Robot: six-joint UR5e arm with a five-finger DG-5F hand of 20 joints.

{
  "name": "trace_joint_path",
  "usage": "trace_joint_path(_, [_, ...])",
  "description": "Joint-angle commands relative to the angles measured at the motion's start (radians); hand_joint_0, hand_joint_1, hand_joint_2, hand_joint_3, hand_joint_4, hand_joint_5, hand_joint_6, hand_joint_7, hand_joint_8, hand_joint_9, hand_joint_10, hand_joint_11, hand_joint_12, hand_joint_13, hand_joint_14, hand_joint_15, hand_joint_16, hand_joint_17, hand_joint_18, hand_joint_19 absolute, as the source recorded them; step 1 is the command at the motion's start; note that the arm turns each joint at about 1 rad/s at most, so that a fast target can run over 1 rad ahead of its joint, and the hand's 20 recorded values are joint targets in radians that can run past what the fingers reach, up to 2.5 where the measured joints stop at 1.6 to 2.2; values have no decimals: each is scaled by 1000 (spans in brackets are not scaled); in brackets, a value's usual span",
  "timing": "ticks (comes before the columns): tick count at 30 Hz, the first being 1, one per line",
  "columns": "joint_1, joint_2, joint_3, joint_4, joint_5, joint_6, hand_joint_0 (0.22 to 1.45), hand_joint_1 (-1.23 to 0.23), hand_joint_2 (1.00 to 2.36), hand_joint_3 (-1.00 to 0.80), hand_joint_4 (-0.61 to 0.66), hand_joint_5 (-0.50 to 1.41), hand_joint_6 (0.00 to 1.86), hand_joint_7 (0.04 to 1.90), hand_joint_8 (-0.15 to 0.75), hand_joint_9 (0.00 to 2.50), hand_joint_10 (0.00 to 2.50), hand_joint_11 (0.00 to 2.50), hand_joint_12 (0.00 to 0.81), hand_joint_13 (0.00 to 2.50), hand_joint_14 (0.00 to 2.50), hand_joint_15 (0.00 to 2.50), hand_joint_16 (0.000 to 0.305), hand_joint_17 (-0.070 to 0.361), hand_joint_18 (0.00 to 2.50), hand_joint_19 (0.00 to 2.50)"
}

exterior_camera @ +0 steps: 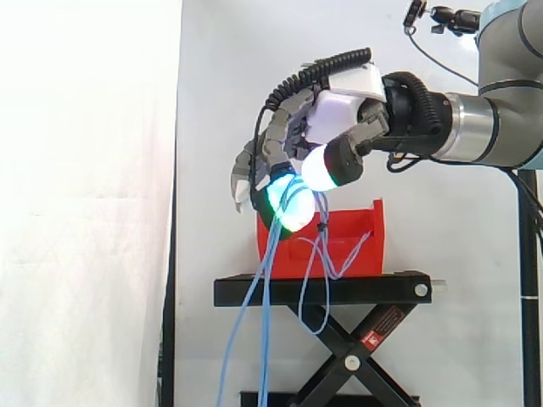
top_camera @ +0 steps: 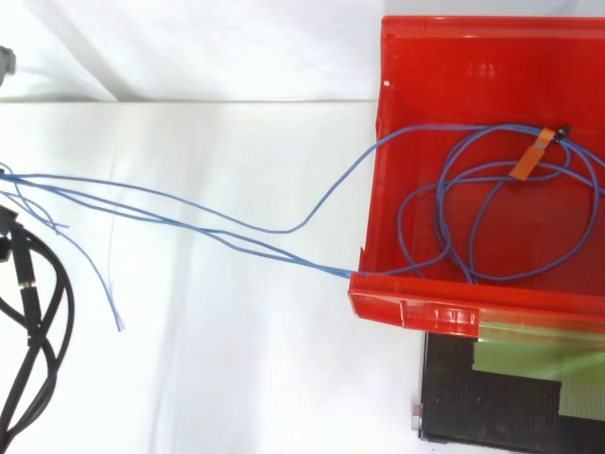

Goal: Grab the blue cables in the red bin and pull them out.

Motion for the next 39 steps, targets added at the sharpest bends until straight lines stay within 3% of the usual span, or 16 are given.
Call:
trace_joint_path(1, [-1,-1,0,-3,-5,-25,936,-827,1000,-1000,173,900,525,578,261,859,24,631,340,918,24,743,38,86,544,647])
trace_joint_path(9, [-1,-1,0,-27,-3,-28,939,-825,1000,-1000,169,906,499,596,263,882,25,664,360,1124,26,1052,39,87,689,782])
trace_joint_path(18, [-1,-1,-2,-78,1,-8,940,-825,1000,-1000,169,903,495,608,265,877,22,663,354,1194,25,1152,39,87,739,831])
trace_joint_path(20, [1,-1,-8,-122,12,94,939,-825,1000,-1000,169,905,493,601,264,874,22,662,353,1204,22,1151,39,87,739,831])
trace_joint_path(26, [2,-1,-8,-130,40,244,939,-825,1000,-1000,168,906,494,602,266,872,25,665,348,1207,23,1148,39,87,740,842])
trace_joint_path(33, [10,-1,-9,-172,86,503,939,-825,1000,-1000,167,906,495,601,264,871,22,659,350,1213,22,1149,39,87,740,842])
trace_joint_path(36, [13,-1,-12,-199,105,580,940,-824,1000,-1000,169,906,498,601,264,871,24,661,344,1213,23,1148,38,86,739,840])
trace_joint_path(39, [14,-1,-18,-208,113,606,939,-824,1000,-1000,168,903,501,605,263,873,24,655,348,1214,23,1148,39,87,738,839])
